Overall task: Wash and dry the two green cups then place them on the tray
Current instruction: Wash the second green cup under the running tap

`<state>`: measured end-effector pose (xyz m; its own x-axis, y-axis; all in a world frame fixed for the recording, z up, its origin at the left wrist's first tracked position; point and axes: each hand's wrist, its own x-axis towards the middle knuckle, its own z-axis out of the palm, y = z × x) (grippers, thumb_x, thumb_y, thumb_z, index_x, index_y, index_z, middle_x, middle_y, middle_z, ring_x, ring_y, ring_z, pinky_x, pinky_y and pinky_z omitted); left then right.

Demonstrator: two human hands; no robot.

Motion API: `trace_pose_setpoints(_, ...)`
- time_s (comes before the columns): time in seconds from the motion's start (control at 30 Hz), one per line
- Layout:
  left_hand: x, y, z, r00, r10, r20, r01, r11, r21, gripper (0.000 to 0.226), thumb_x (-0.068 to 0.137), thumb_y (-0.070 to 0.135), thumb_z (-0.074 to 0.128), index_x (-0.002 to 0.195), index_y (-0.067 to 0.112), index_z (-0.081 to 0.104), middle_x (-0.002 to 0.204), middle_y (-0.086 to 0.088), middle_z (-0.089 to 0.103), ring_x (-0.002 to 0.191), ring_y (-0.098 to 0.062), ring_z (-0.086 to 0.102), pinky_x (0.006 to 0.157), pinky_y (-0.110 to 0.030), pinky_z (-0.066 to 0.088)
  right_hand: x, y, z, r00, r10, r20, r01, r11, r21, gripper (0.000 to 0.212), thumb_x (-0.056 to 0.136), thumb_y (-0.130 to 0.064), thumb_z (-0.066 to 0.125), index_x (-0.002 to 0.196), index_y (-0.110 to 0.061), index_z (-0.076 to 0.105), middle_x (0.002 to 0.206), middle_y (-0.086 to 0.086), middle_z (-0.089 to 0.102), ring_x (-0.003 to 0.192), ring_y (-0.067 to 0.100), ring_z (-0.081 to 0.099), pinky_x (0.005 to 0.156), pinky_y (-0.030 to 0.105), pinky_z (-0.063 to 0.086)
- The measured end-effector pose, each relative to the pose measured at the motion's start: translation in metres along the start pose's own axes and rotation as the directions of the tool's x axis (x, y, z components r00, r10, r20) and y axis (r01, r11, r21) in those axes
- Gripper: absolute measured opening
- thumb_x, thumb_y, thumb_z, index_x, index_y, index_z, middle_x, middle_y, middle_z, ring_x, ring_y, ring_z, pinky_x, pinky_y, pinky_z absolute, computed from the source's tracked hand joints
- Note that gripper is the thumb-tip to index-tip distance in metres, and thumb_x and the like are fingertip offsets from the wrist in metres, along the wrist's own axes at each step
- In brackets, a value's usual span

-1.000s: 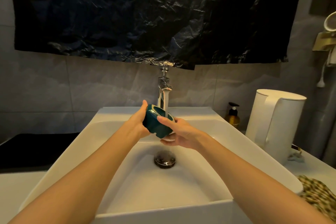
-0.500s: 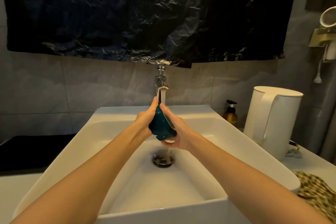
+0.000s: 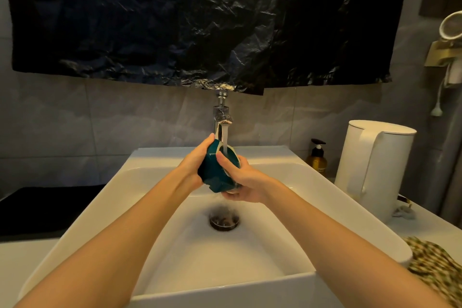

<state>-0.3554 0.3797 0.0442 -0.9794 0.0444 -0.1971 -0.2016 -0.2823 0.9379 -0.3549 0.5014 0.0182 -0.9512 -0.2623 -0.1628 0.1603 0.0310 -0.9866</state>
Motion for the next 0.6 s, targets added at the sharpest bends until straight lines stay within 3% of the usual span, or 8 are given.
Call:
trace_pose_setpoints(0.13,0.0009,0.0025,-0.0056,1.0,-0.012,-0.014,0.011,0.999,-0.031,0.043,0.085,0.055,0.055,0.102,0.017,0.063,0.1,-0.01,0.064,0.09,-0.025,0.06,0.069,-0.036,0.052,0.0015,0.0007,-0.0095,0.998,-0.025,0.061,0.025,1.0,0.006,0.071,0.079,-0.042,0.072,0.138,-0.032,0.033,0.132,0.008,0.052,0.111,0.031,0.06,0.076,0.034,0.058)
trace_pose_setpoints(0.27,0.0016,0.0001,-0.005,0.999,-0.029,0.023,0.03,0.999,-0.032,0.04,0.085,0.053,0.057,0.095,0.016,0.065,0.093,-0.009,0.066,0.087,-0.025,0.061,0.07,-0.037,0.052,0.0049,0.0012,-0.0062,0.999,0.032,-0.039,-0.032,0.999,-0.002,0.081,0.065,-0.056,0.08,0.131,-0.033,0.039,0.123,0.006,0.06,0.105,0.026,0.062,0.067,0.032,0.056)
trace_pose_setpoints(0.37,0.0021,-0.0025,0.0005,0.997,-0.038,0.066,0.038,0.999,-0.003,0.046,0.082,0.055,0.06,0.102,0.015,0.066,0.097,-0.01,0.068,0.091,-0.026,0.063,0.075,-0.038,0.053,0.005,-0.0013,-0.0046,0.989,0.118,-0.087,-0.112,0.991,0.068,0.09,0.046,-0.068,0.081,0.122,-0.033,0.046,0.116,0.004,0.065,0.102,0.024,0.062,0.068,0.032,0.052)
trace_pose_setpoints(0.47,0.0007,-0.0026,0.0027,0.996,-0.031,0.078,0.033,0.999,-0.026,0.044,0.082,0.055,0.061,0.094,0.013,0.067,0.093,-0.01,0.068,0.088,-0.026,0.063,0.076,-0.039,0.053,0.0065,0.0001,-0.0093,0.988,0.115,-0.104,-0.104,0.989,0.107,0.062,0.07,-0.066,0.069,0.117,-0.031,0.05,0.117,0.005,0.063,0.102,0.025,0.062,0.07,0.035,0.053)
trace_pose_setpoints(0.6,0.0027,0.0005,-0.005,1.0,-0.019,0.025,0.021,0.993,-0.112,0.041,0.085,0.052,0.058,0.09,0.013,0.065,0.091,-0.012,0.067,0.084,-0.028,0.062,0.07,-0.04,0.051,0.0086,0.0015,-0.0075,0.995,0.031,-0.099,-0.021,0.995,0.093,0.032,0.099,-0.042,0.046,0.123,-0.023,0.054,0.121,0.01,0.061,0.103,0.029,0.064,0.073,0.038,0.059)
